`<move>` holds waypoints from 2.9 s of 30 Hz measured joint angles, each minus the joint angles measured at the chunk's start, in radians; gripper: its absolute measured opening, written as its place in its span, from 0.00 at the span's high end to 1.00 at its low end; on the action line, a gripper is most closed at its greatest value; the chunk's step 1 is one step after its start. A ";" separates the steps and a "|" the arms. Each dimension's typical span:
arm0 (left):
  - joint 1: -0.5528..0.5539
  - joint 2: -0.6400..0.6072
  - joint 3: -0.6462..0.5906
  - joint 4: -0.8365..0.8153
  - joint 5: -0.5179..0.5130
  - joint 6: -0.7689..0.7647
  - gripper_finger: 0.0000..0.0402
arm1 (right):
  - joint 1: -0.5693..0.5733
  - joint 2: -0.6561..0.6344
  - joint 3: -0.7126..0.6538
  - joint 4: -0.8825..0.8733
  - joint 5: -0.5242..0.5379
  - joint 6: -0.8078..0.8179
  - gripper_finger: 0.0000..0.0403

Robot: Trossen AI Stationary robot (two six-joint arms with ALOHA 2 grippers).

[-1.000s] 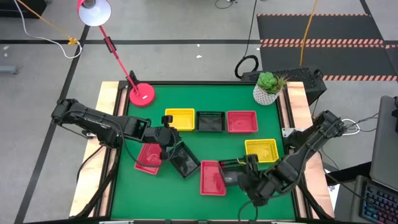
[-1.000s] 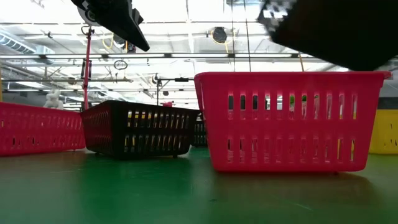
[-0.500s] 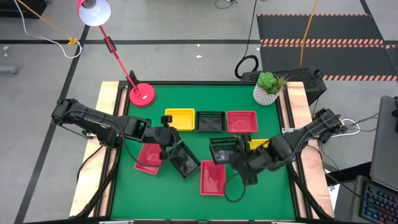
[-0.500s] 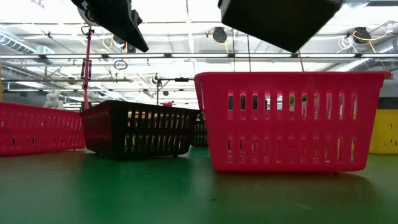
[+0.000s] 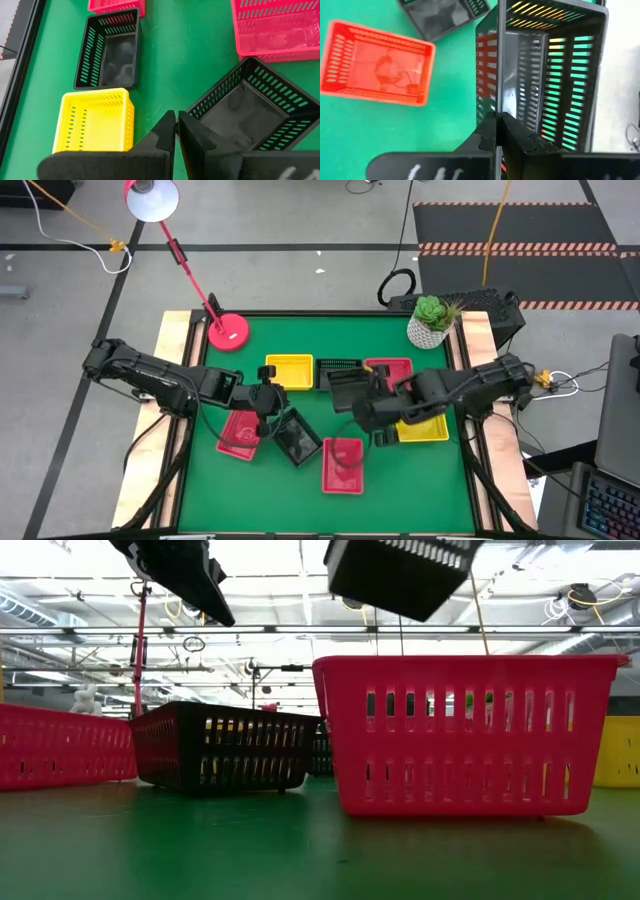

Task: Stack baskets by color
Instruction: Stack the bottom right black bin on top of the top black bin

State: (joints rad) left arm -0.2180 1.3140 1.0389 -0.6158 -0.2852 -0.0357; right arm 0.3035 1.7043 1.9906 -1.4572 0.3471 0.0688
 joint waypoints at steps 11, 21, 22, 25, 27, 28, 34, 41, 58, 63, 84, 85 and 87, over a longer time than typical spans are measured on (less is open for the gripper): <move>0.000 0.000 0.000 -0.040 0.000 -0.022 0.94 | -0.136 0.162 0.183 -0.061 0.023 -0.200 0.99; 0.000 0.000 0.000 -0.049 0.000 -0.031 0.94 | -0.244 0.223 0.187 -0.055 0.052 -0.169 0.99; 0.000 0.000 0.000 -0.052 0.000 -0.033 0.94 | -0.252 0.230 0.187 -0.049 0.059 -0.157 0.99; 0.000 0.000 0.000 -0.072 0.000 -0.048 0.94 | -0.268 0.249 0.187 -0.034 0.077 -0.142 0.99; 0.000 0.000 0.000 -0.092 0.000 -0.060 0.94 | -0.274 0.262 0.187 -0.020 0.073 -0.141 0.99; 0.000 0.000 0.000 -0.101 0.000 -0.066 0.94 | -0.276 0.270 0.187 -0.013 0.073 -0.138 0.99; 0.000 0.000 0.000 -0.148 0.000 -0.102 0.94 | -0.279 0.274 0.090 0.072 0.072 -0.168 0.99; 0.000 0.000 0.000 -0.171 0.000 -0.107 0.94 | -0.280 0.274 -0.038 0.140 0.071 -0.195 0.99; 0.006 -0.106 -0.016 -0.251 -0.133 -0.200 0.94 | -0.281 0.275 -0.211 0.315 0.067 -0.193 0.99; -0.011 -0.133 -0.016 -0.247 -0.141 -0.214 0.94 | -0.284 0.275 -0.239 0.355 0.067 -0.181 0.99; -0.032 -0.132 -0.016 -0.244 -0.166 -0.209 0.94 | -0.290 0.275 -0.296 0.425 0.067 -0.114 0.99; -0.032 -0.132 -0.016 -0.244 -0.166 -0.209 0.94 | -0.290 0.275 -0.296 0.425 0.067 -0.114 0.99; -0.032 -0.132 -0.016 -0.244 -0.167 -0.209 0.94 | -0.290 0.275 -0.296 0.425 0.067 -0.112 0.99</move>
State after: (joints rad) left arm -0.2504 1.1824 1.0233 -0.8597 -0.4522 -0.2444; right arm 0.0135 1.9789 1.6947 -1.0321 0.4145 -0.0433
